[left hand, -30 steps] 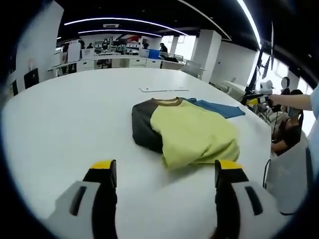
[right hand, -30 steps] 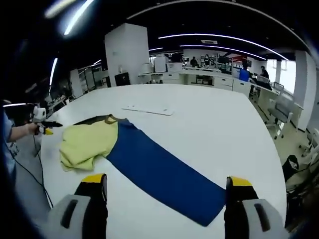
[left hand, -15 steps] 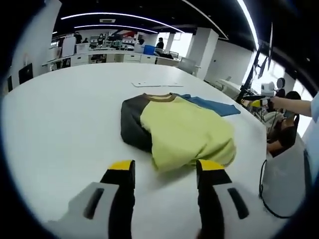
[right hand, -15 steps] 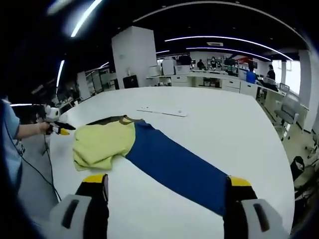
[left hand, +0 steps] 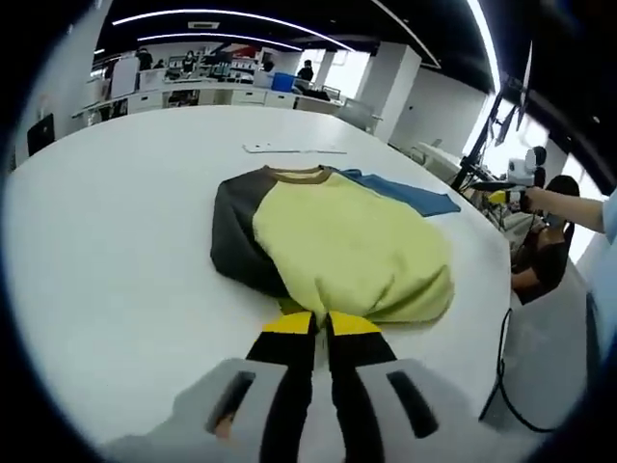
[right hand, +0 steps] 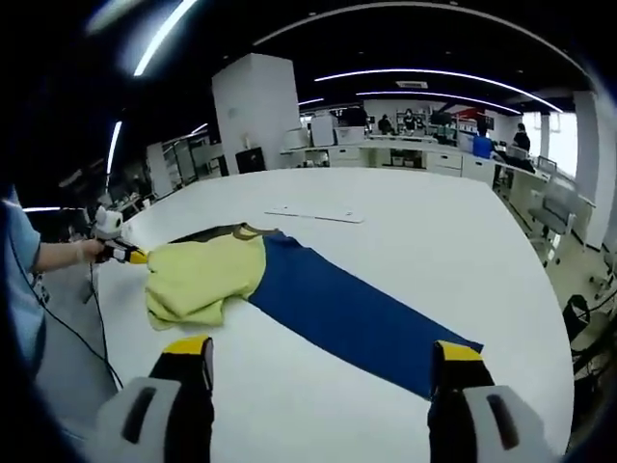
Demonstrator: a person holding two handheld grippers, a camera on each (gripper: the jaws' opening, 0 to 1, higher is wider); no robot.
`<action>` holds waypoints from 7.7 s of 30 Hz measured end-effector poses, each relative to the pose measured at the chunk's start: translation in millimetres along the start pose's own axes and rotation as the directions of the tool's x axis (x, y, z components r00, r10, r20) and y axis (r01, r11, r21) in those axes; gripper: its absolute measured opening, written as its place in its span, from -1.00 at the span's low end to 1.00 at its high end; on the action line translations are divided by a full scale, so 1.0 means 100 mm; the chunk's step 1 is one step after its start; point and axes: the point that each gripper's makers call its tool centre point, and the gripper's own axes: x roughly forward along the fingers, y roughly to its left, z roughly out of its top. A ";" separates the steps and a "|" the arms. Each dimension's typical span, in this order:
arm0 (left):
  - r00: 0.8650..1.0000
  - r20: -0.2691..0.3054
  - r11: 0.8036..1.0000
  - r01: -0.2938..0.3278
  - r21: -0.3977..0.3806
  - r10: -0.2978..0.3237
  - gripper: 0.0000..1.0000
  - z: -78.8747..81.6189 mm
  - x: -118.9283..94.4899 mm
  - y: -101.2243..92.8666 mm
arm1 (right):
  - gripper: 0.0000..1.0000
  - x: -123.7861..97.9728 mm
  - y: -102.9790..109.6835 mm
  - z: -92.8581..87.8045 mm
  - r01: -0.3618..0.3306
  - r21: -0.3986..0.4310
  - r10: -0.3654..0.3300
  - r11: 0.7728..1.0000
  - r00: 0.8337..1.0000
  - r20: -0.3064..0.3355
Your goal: Fold the garment on the visible template until the final outline fits inside the template.
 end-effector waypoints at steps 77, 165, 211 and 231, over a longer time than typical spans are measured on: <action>0.979 -0.178 0.973 0.134 0.189 -0.101 0.00 0.96 1.87 -0.20 | 0.81 0.02 0.68 -0.01 -0.110 0.042 0.105 0.993 0.990 0.093; 0.948 -0.060 0.950 0.312 0.005 -0.311 -1.00 0.57 1.22 -1.10 | 0.79 0.05 0.90 -0.11 -0.140 0.067 0.134 0.988 0.987 0.089; 0.975 0.018 0.969 0.216 0.119 -0.220 0.33 0.70 0.98 -0.82 | 0.79 0.10 0.98 -0.07 -0.156 0.067 0.150 0.985 0.984 0.092; 0.996 -0.056 0.998 0.062 0.008 -0.062 -0.17 0.14 0.77 -0.35 | 0.78 0.11 1.02 -0.13 -0.162 0.080 0.155 0.984 0.984 0.085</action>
